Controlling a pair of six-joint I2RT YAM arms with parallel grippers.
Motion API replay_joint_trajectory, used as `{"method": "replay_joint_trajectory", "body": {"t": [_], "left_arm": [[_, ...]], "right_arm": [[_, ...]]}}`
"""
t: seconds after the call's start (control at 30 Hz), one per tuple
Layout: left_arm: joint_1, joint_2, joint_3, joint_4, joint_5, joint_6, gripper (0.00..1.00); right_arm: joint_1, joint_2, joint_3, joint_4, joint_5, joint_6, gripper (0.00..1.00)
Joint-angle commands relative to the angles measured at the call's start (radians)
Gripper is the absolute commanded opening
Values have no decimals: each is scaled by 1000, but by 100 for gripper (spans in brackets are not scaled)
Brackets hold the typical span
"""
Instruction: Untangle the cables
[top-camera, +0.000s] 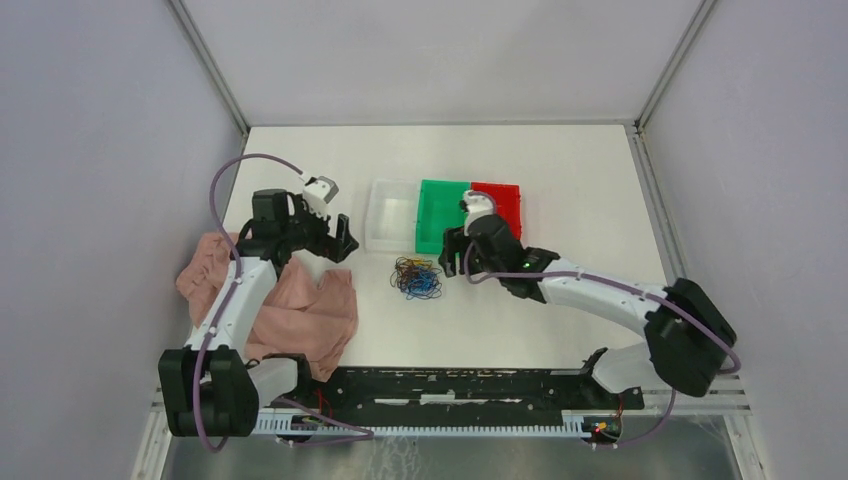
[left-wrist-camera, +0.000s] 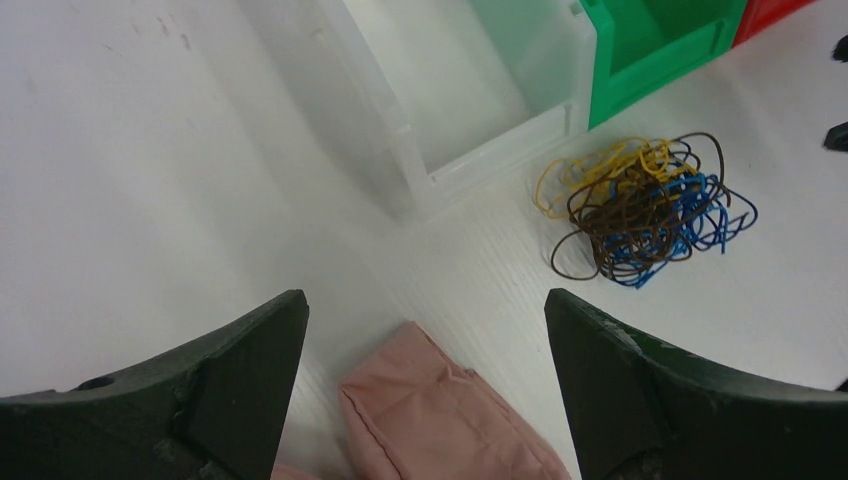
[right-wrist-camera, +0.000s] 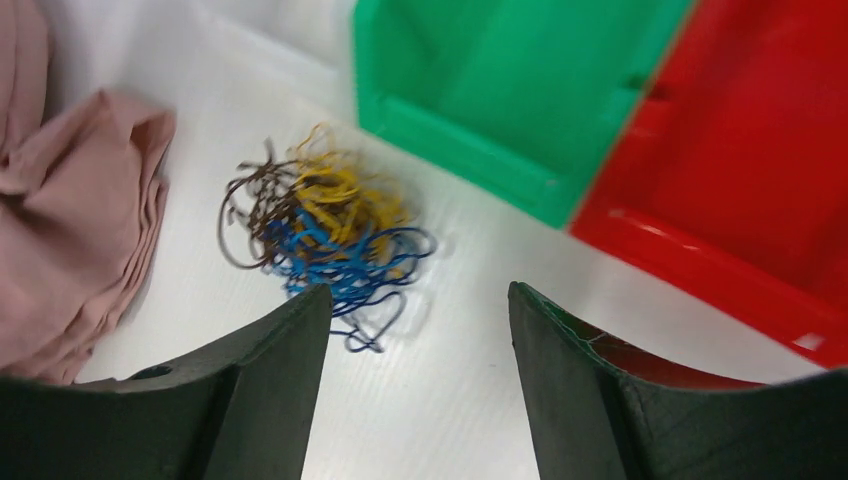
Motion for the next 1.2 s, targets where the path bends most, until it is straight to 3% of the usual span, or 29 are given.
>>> {"method": "replay_joint_trajectory", "body": {"t": [0.0, 0.3, 0.57, 0.83, 1.17], "left_arm": [[3, 24, 39, -111, 81, 109, 95], [1, 20, 35, -183, 155, 180, 95], [1, 23, 39, -226, 171, 213, 95], [-8, 10, 72, -308, 223, 256, 95], [-87, -48, 61, -357, 269, 281, 95]], "right_arm": [[86, 144, 106, 24, -119, -71, 70], [134, 310, 138, 46, -167, -73, 56], [142, 303, 142, 48, -185, -66, 16], [152, 180, 171, 2, -232, -61, 4], [154, 116, 230, -9, -322, -30, 0]]}}
